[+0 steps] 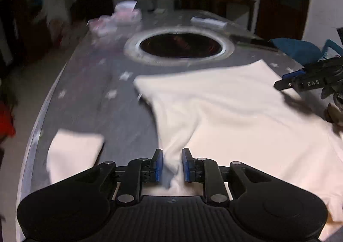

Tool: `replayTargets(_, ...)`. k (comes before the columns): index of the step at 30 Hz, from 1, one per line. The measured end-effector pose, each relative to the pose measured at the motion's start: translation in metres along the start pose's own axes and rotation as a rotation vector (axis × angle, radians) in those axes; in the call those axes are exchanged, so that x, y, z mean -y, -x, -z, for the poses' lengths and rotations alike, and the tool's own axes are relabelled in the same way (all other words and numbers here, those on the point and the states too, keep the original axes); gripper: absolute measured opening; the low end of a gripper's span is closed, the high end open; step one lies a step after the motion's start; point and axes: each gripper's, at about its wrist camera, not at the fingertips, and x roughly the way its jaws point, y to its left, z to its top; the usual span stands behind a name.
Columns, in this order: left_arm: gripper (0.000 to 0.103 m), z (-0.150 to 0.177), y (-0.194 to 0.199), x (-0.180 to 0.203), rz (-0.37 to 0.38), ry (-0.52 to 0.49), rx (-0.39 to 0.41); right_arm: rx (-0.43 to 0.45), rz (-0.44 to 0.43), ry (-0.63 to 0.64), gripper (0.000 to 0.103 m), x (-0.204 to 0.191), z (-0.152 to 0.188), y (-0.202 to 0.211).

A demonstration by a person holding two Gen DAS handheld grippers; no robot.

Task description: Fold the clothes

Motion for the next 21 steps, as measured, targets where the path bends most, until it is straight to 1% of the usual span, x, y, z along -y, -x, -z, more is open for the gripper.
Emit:
replayTargets(2,0.022,0.004,0.007,-0.005,0.006,0.006,-0.025,-0.001,0.004,-0.011,0.039,0.003,0.001,-0.001)
replayTargets(3,0.024,0.005,0.008,-0.007,0.0,0.001,-0.031,0.0,0.004,-0.018,0.039,0.005,0.002,-0.001)
replayTargets(5,0.025,0.001,0.009,-0.01,-0.01,0.003,-0.041,0.003,0.008,-0.027,0.039,0.007,0.003,-0.001)
replayTargets(7,0.025,-0.007,0.009,-0.011,-0.017,0.009,-0.024,0.013,0.016,-0.026,0.039,0.006,0.002,0.001)
replayTargets(10,0.025,-0.024,0.01,-0.008,-0.003,0.01,0.031,0.03,0.006,-0.027,0.039,0.003,-0.001,0.003)
replayTargets(13,0.025,-0.041,-0.002,-0.002,0.014,-0.009,0.06,0.039,-0.008,-0.009,0.039,-0.002,-0.006,0.002)
replayTargets(15,0.025,-0.048,-0.017,-0.003,0.009,-0.011,0.045,0.037,-0.017,0.006,0.039,-0.007,-0.009,-0.002)
replayTargets(18,0.025,-0.053,-0.041,-0.01,-0.025,-0.008,0.008,0.021,-0.024,0.03,0.039,-0.011,-0.012,-0.011)
replayTargets(21,0.025,-0.052,-0.049,-0.02,-0.04,0.029,0.001,0.007,-0.012,0.048,0.041,-0.012,-0.013,-0.018)
